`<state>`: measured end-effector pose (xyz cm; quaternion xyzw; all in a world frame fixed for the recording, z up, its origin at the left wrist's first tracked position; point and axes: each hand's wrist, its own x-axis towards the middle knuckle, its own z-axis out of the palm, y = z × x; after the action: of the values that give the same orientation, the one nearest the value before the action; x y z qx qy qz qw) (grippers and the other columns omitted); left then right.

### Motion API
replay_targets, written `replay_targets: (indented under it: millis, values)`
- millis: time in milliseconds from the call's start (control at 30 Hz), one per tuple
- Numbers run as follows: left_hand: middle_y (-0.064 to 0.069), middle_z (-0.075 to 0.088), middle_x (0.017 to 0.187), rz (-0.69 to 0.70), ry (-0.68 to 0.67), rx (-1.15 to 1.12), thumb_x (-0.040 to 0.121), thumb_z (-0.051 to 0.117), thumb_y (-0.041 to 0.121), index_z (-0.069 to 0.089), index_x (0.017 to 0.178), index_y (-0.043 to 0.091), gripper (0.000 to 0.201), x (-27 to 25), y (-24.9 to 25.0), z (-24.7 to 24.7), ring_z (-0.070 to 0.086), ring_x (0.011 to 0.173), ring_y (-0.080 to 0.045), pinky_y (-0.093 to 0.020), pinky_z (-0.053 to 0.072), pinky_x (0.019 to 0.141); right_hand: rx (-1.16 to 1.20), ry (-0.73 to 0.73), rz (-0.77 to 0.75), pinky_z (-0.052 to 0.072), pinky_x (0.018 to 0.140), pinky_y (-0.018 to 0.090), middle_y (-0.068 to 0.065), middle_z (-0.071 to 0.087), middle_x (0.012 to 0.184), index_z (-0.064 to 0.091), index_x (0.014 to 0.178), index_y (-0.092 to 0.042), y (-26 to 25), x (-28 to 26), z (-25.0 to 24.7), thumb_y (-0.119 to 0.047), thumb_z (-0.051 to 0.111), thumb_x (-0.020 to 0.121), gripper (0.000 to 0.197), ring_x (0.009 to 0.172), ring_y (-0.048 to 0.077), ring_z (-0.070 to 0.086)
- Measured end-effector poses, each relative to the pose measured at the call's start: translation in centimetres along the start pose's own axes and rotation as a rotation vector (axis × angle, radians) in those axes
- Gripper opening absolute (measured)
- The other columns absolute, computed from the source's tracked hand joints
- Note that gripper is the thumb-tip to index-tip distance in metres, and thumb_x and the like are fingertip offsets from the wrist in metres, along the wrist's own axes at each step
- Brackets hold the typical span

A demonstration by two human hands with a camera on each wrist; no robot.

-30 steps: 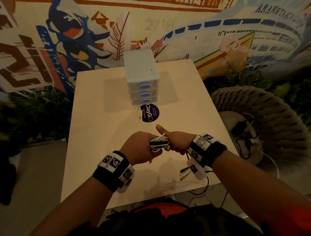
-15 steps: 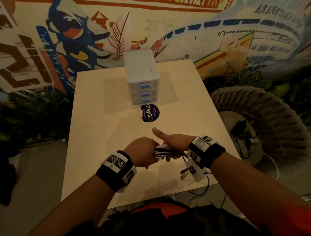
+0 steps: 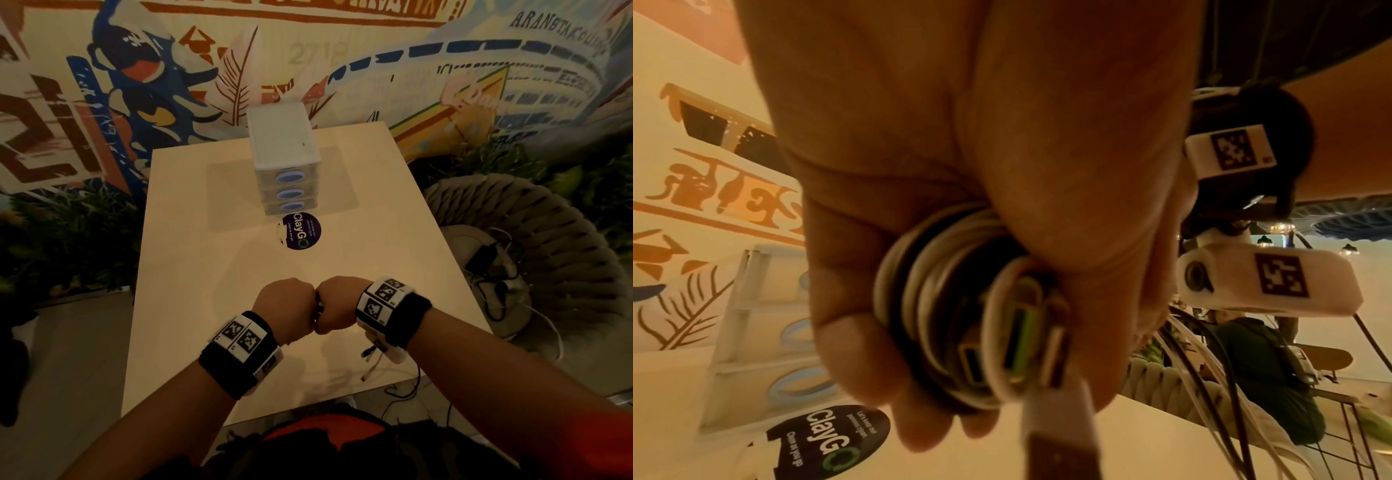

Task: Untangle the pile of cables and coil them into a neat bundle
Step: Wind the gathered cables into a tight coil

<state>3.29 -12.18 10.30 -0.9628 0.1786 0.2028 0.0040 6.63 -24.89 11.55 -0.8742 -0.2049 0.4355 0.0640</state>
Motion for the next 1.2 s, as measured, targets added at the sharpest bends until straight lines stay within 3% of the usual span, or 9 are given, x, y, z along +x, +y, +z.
replay_targets:
  millis: [233,367,467,533,667,767,900,1033,1200]
  values:
    - [0.002,0.061,0.074,-0.044,0.061,-0.134,0.084,0.063,0.032,0.065,0.097,0.018,0.019,-0.5,-0.6,0.0,0.063,0.075,-0.024,-0.030,0.042,0.061,0.061,0.038,-0.020,0.041,0.062,0.029,0.005,0.055,0.072,0.061,0.079,-0.010,0.6,-0.2,0.1,-0.028,0.059,0.087,0.020,0.065,0.021,0.048]
    - [0.003,0.067,0.119,-0.057,0.183,-0.285,0.080,0.071,0.054,0.033,0.152,0.034,0.084,-1.0,-1.7,0.1,0.066,0.101,-0.021,-0.031,0.051,0.077,0.240,0.079,-0.015,0.041,0.061,0.029,0.005,0.057,0.070,0.062,0.078,-0.010,2.1,-0.3,-0.5,-0.020,0.061,0.082,0.011,0.063,0.022,0.048]
    - [0.012,0.060,0.127,-0.112,0.205,-0.477,0.069,0.069,0.080,0.010,0.157,0.044,0.112,-1.4,-3.0,0.1,0.065,0.104,-0.013,-0.033,0.054,0.084,0.553,0.169,-0.008,0.039,0.056,0.026,-0.002,0.052,0.054,0.059,0.066,-0.014,4.0,-0.8,-1.4,-0.013,0.064,0.080,0.015,0.053,0.019,0.045]
    - [0.019,0.059,0.124,-0.123,0.123,-0.681,0.060,0.070,0.087,0.014,0.154,0.050,0.115,-1.4,-3.5,0.2,0.063,0.103,-0.005,-0.032,0.054,0.088,0.763,0.189,-0.049,0.039,0.054,0.025,-0.003,0.052,0.049,0.062,0.068,-0.011,4.5,-1.2,-1.6,-0.013,0.067,0.073,0.007,0.048,0.017,0.045]
    - [0.021,0.067,0.119,0.012,0.041,-1.195,0.053,0.082,0.079,0.050,0.134,0.047,0.093,-1.8,-2.6,1.4,0.063,0.112,-0.007,-0.037,0.056,0.096,1.039,0.126,-0.200,0.040,0.050,0.024,0.011,0.053,0.064,0.062,0.073,-0.005,3.5,-1.6,-1.2,-0.010,0.061,0.060,0.014,0.049,0.019,0.048]
    - [0.017,0.072,0.117,0.190,0.103,-1.379,0.072,0.079,0.065,0.067,0.122,0.035,0.060,-2.0,-1.4,1.3,0.066,0.115,-0.015,-0.031,0.054,0.094,1.194,0.027,-0.273,0.039,0.046,0.022,0.013,0.052,0.064,0.059,0.076,0.001,2.2,-1.3,-0.5,-0.004,0.059,0.056,0.020,0.048,0.021,0.047]
    - [0.006,0.059,0.144,0.291,0.268,-1.599,0.085,0.070,0.060,0.045,0.147,0.017,0.079,-1.9,-0.8,0.2,0.055,0.134,-0.019,-0.035,0.050,0.104,1.206,-0.158,-0.403,0.048,0.047,0.025,0.016,0.059,0.066,0.067,0.094,0.002,1.1,-1.3,-0.5,-0.012,0.064,0.068,0.029,0.059,0.028,0.054]
    - [-0.008,0.063,0.138,0.228,0.233,-1.779,0.084,0.074,0.054,0.066,0.129,0.020,0.057,-1.9,-0.6,-1.0,0.062,0.124,-0.030,-0.063,0.049,0.098,1.207,-0.171,-0.446,0.055,0.053,0.032,0.019,0.064,0.072,0.066,0.097,-0.006,0.6,-1.8,-1.2,-0.005,0.059,0.077,0.021,0.069,0.036,0.056]
    - [-0.016,0.072,0.119,0.154,0.398,-1.864,0.085,0.071,0.031,0.069,0.112,0.010,0.034,-1.5,-1.0,-1.5,0.066,0.119,-0.031,-0.050,0.053,0.099,0.882,-0.039,-0.430,0.057,0.068,0.036,0.013,0.065,0.071,0.065,0.093,-0.002,1.1,-1.7,-1.7,-0.016,0.073,0.090,0.016,0.065,0.027,0.063]
